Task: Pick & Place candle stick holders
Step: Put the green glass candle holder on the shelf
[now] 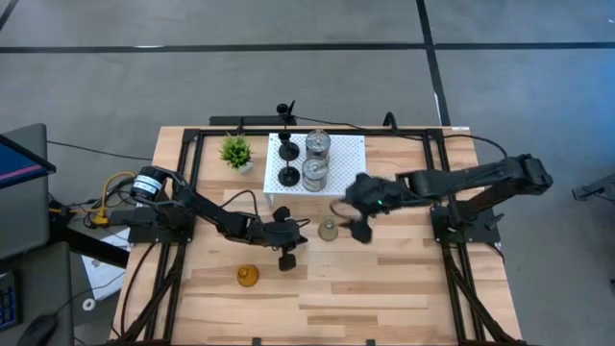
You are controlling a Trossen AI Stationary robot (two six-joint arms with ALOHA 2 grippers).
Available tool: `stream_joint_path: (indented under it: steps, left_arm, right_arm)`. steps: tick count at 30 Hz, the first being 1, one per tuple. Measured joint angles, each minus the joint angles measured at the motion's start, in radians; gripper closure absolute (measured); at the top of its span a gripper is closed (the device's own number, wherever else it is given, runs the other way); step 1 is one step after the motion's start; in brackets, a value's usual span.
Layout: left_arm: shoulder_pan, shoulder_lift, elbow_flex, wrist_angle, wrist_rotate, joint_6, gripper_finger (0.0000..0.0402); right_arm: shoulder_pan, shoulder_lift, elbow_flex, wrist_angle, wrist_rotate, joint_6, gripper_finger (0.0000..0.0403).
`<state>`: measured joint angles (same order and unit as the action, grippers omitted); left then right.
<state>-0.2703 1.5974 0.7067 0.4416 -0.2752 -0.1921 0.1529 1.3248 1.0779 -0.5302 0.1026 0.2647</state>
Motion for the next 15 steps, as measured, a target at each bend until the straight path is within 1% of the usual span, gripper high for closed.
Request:
stream_joint_path:
  steps: [3,6,10,15]
  left_arm:
    - [0.000,0.000,0.000,0.000,0.000,0.000,0.0396]
    - [0.000,0.000,0.000,0.000,0.000,0.000,0.0396]
    - [0.000,0.000,0.000,0.000,0.000,0.000,0.0396]
    - [0.000,0.000,0.000,0.000,0.000,0.000,0.0396]
  right_arm:
    - [0.092,-0.020,0.000,-0.031,0.010,0.044,0.0091]
    - [0.179,-0.024,0.000,-0.040,0.080,0.102,0.0111]
    - [0.298,-0.011,-0.004,-0.043,0.250,0.158,0.0121]
    - [0.429,-0.010,-0.074,-0.040,0.471,0.246,0.0121]
